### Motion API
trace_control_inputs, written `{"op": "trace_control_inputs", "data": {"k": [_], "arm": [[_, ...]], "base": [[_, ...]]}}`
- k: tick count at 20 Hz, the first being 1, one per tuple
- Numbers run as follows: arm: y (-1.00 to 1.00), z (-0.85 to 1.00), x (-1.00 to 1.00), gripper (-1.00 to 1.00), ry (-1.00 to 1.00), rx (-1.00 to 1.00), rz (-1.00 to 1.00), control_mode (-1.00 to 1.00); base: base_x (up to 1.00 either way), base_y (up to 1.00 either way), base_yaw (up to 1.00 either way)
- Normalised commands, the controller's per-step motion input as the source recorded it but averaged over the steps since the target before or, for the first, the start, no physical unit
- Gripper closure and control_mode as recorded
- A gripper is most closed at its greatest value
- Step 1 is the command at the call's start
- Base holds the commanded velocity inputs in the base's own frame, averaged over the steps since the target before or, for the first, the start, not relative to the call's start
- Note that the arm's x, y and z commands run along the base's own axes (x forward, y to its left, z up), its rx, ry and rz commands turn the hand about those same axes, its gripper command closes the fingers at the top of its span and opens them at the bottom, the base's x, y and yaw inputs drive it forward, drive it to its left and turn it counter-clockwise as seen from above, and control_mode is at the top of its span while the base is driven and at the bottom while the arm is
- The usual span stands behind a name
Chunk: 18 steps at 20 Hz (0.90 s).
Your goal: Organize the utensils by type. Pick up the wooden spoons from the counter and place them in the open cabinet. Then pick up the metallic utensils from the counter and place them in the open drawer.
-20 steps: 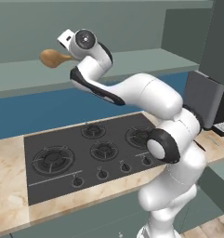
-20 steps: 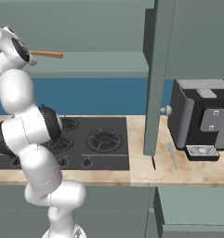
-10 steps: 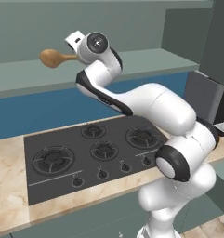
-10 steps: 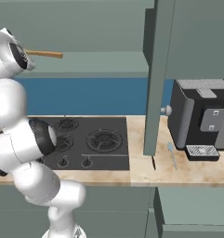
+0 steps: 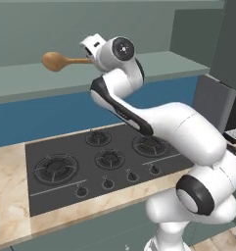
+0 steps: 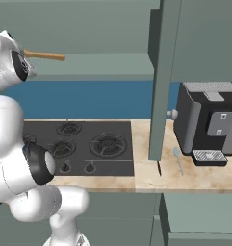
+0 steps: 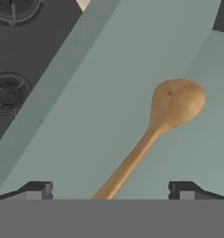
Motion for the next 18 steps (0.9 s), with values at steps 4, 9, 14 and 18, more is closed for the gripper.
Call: {"op": "trace_control_inputs", "data": {"k": [4, 9, 14, 18], "arm": [[-0.21, 0.00, -0.47, -1.00, 0.00, 0.00, 0.06, -1.00], [-0.21, 0.00, -0.38, -1.00, 0.00, 0.00, 0.04, -1.00], [-0.30, 0.00, -0.39, -1.00, 0.00, 0.03, 0.04, -1.00], [-0.26, 0.00, -0.35, -1.00, 0.00, 0.01, 0.03, -1.00]], "base": [[0.00, 0.00, 0.00], [0.00, 0.00, 0.00], [0.00, 0.00, 0.00], [0.00, 0.00, 0.00]]}}
